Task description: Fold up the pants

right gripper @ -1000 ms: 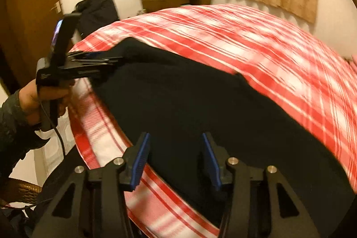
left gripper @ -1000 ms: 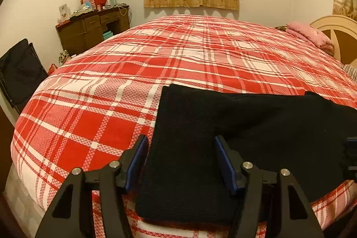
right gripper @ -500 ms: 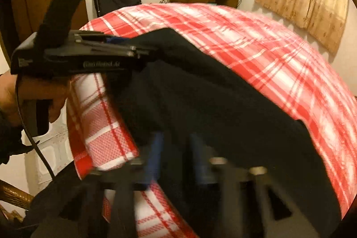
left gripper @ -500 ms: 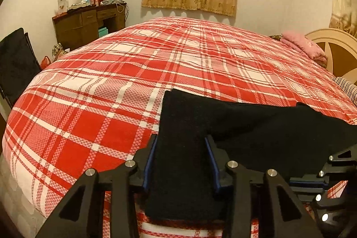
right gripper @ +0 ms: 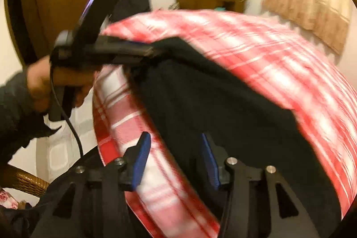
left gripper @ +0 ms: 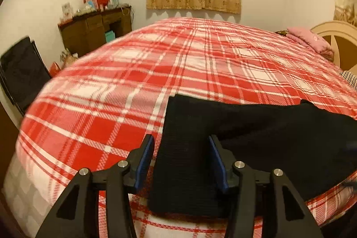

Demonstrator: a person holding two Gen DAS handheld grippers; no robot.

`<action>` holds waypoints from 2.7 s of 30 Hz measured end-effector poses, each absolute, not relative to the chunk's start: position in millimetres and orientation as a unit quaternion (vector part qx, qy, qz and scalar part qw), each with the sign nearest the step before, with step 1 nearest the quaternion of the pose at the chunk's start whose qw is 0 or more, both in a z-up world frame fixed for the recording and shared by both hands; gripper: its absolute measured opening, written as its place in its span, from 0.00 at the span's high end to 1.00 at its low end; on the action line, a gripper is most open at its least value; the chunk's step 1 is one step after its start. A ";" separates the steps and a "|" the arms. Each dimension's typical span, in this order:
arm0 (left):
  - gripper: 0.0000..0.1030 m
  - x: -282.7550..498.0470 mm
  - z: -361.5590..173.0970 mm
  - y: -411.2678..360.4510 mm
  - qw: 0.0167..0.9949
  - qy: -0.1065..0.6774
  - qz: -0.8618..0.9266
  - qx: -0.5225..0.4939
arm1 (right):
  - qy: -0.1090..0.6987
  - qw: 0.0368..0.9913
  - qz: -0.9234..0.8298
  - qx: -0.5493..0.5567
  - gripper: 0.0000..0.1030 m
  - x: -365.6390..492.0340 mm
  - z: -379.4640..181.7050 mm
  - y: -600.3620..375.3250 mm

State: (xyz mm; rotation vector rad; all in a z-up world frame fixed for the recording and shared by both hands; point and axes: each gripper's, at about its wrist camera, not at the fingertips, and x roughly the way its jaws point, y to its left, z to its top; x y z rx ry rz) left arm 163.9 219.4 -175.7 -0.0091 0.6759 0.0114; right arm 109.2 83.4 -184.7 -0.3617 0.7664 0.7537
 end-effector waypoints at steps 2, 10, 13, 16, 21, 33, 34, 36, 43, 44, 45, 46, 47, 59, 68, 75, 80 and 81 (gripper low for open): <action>0.45 161.3 -168.3 213.2 0.946 0.323 0.025 0.017 | 0.360 0.861 0.336 -0.129 0.50 111.0 -166.6 39.9; 0.26 155.4 -159.9 214.4 0.950 0.306 0.057 0.015 | 0.355 0.922 0.152 -0.011 0.46 96.0 -128.8 -155.3; 0.26 153.2 -158.0 194.4 0.953 0.303 0.028 0.015 | 0.363 0.929 0.064 0.027 0.46 80.6 -121.7 -238.6; 0.26 154.3 -164.3 169.9 0.950 0.310 -0.009 0.014 | 0.367 0.926 -0.030 0.087 0.45 60.4 -117.7 -325.3; 0.26 165.6 -194.6 130.6 0.934 0.356 -0.040 0.013 | 0.382 0.901 -0.152 0.142 0.45 46.4 -127.2 -422.6; 0.22 157.4 -199.1 128.0 0.937 0.345 0.027 0.045 | 0.342 0.905 -0.109 0.228 0.47 17.0 -126.2 -462.6; 0.22 157.8 -199.8 136.6 0.937 0.346 0.031 0.034 | 0.339 0.908 -0.112 0.221 0.46 14.1 -122.2 -466.0; 0.22 155.0 -199.7 146.9 0.941 0.339 0.017 0.012 | 0.327 0.911 -0.131 0.215 0.39 9.7 -114.3 -475.8; 0.22 146.9 -199.8 136.9 0.944 0.326 0.030 0.040 | 0.347 0.893 -0.134 0.255 0.45 14.1 -133.9 -497.0; 0.22 144.4 -196.1 142.1 0.947 0.317 0.037 0.029 | 0.353 0.888 -0.131 0.263 0.53 12.4 -137.3 -497.8; 0.22 142.4 -192.5 149.3 0.950 0.308 0.047 0.020 | 0.360 0.881 -0.122 0.281 0.57 13.2 -143.0 -500.6; 0.22 142.1 -190.4 155.2 0.951 0.304 0.053 0.013 | 0.357 0.882 -0.118 0.285 0.57 9.7 -142.3 -501.0; 0.22 142.3 -189.2 161.9 0.951 0.302 0.061 0.009 | 0.358 0.881 -0.114 0.289 0.57 8.6 -141.3 -502.5; 0.17 151.1 -204.3 204.4 0.947 0.310 0.075 -0.043 | 0.391 0.868 -0.100 0.288 0.59 -3.0 -138.1 -511.1; 0.10 153.8 -208.3 202.4 0.951 0.298 0.068 -0.036 | 0.384 0.862 -0.083 0.321 0.68 -11.1 -139.7 -522.6; 0.10 152.3 -211.3 197.4 0.953 0.291 0.078 -0.023 | 0.403 0.856 -0.072 0.315 0.59 -12.0 -137.1 -520.9; 0.07 152.7 -212.9 195.2 0.955 0.282 0.089 -0.029 | 0.370 0.865 -0.032 0.337 0.59 -7.7 -148.4 -521.1; 0.05 153.1 -214.1 194.1 0.956 0.278 0.091 -0.029 | 0.370 0.866 -0.032 0.334 0.59 -7.5 -148.0 -520.4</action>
